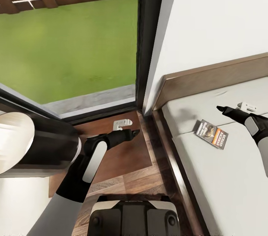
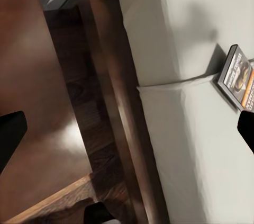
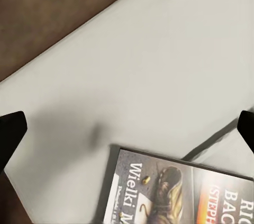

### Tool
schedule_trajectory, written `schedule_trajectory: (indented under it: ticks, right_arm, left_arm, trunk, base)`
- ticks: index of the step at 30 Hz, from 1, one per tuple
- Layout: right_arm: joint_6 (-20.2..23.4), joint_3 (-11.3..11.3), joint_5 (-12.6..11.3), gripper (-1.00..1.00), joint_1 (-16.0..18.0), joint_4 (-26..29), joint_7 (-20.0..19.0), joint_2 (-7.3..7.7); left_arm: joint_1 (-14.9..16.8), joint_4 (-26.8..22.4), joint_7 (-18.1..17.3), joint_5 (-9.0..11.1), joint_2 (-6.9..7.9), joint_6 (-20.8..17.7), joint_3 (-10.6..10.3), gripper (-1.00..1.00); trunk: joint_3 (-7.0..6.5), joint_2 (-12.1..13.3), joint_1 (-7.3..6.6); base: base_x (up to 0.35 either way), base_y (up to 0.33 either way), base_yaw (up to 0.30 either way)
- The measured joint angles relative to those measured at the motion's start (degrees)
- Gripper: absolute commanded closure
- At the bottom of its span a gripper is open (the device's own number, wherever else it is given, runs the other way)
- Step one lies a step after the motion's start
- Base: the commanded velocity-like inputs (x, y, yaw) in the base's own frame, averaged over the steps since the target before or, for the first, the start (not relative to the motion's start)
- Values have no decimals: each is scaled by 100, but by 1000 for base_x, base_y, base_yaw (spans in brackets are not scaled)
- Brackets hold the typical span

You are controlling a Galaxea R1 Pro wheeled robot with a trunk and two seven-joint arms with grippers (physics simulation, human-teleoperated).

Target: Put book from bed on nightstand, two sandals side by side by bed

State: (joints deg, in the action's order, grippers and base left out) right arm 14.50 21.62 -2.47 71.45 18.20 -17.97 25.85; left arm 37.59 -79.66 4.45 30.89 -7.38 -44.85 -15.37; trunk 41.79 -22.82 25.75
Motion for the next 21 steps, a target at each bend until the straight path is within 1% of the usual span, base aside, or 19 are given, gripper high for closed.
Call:
schedule_trajectory:
  ticks: [21]
  right_arm:
    - [-1, 2, 0, -100, -2, -7, 9, 0]
  left_arm:
    - [0, 0, 8, -1, 0, 8, 0, -100]
  trunk:
    - [192, 0, 0]
  base:
    - [0, 0, 0]
